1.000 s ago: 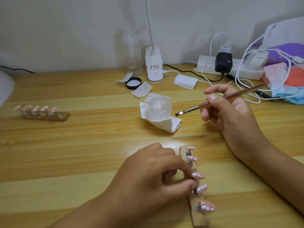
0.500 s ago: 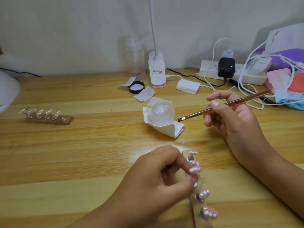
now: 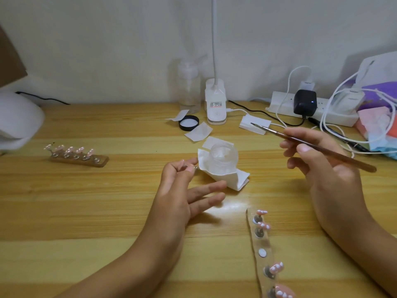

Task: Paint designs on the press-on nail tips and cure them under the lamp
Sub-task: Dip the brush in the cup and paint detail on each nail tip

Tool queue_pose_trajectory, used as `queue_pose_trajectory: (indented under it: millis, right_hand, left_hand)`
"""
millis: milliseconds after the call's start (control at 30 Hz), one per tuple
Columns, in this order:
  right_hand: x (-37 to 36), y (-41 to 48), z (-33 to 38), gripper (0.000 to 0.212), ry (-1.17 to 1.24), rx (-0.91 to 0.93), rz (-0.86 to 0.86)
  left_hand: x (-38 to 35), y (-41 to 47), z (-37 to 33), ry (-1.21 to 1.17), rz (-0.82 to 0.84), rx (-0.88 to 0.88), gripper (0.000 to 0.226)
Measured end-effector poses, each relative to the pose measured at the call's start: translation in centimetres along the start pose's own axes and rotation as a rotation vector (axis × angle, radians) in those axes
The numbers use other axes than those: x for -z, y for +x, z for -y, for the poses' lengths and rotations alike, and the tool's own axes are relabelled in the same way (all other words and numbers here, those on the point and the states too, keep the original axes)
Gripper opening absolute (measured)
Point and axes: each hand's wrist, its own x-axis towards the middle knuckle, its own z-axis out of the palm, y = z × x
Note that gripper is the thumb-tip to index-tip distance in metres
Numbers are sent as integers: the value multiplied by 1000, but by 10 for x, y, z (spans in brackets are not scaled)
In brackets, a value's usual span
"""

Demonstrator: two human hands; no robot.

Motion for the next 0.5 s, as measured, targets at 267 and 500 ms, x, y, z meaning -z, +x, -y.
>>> queue_pose_trajectory:
  millis: [267,500]
  right_hand:
    - [-7,-12,4,16,-135,249,67]
    - [-11,-14,5,28,-270,295,201]
  left_hand:
    - [-2,6,-8,7,154,111,14]
    - [-1,10,-9,-119,206,170,12]
